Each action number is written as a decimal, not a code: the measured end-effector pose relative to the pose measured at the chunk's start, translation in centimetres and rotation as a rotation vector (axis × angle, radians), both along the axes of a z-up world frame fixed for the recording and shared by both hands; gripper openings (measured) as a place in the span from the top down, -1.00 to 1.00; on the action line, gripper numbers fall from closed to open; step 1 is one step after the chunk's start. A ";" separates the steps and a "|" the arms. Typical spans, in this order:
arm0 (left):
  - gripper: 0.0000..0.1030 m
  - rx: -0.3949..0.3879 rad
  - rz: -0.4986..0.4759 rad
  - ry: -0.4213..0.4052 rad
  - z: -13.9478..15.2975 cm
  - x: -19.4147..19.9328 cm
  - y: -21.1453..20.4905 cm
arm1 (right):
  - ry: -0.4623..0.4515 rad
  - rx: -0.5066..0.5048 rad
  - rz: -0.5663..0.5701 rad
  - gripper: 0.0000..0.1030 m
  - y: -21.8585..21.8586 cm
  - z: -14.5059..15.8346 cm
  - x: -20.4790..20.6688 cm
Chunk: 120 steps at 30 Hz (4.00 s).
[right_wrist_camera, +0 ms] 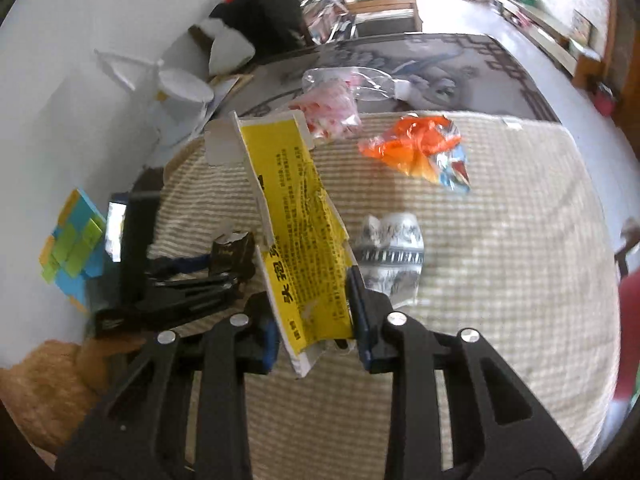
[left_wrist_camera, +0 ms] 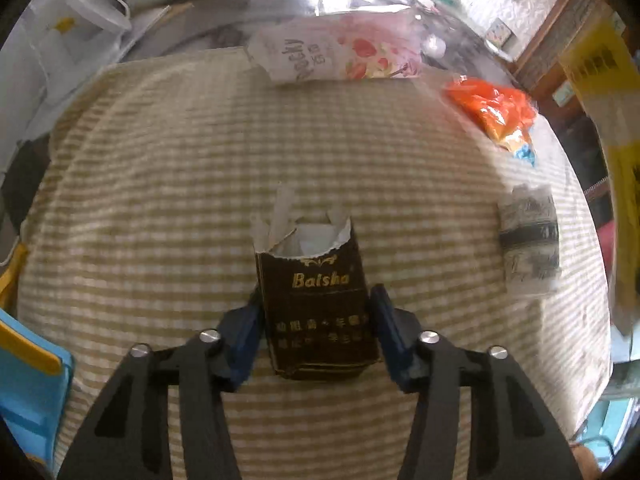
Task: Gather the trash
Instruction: 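Lift the Baisha box with the left tool and yellow packet with the right tool, then carry the Baisha box and yellow packet over the red bucket and open both tools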
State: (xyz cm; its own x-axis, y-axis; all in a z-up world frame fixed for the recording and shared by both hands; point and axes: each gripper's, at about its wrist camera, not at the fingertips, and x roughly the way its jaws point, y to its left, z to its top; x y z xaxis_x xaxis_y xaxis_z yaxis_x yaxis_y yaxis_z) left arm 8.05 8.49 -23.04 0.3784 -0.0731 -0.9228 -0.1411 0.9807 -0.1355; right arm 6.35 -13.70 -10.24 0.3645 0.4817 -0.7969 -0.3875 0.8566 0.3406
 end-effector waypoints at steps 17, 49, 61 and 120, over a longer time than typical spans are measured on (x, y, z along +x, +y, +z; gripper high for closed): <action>0.11 0.036 -0.037 -0.372 13.8 -2.5 -4.0 | -0.188 0.107 -0.190 0.42 -5.6 5.4 -1.7; 0.11 0.062 -0.092 -0.356 15.2 -1.6 -21.6 | -0.172 0.235 -0.241 0.42 -23.2 5.8 -1.4; 0.11 0.115 -0.147 -0.362 15.9 -1.6 -30.4 | -0.171 0.277 -0.324 0.42 -32.5 5.0 -1.7; 0.07 -0.092 -0.649 -0.236 13.0 3.4 -53.9 | -0.018 0.098 -0.858 0.39 -50.5 0.2 -5.4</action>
State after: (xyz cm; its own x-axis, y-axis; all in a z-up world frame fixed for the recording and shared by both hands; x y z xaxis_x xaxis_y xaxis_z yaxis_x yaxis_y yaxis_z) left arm 11.49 -45.43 -10.09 0.4213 -0.4265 -0.8004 0.5129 0.8399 -0.1776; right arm 0.97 -64.17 -10.03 0.6456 0.1006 -0.7570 0.3737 0.8228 0.4281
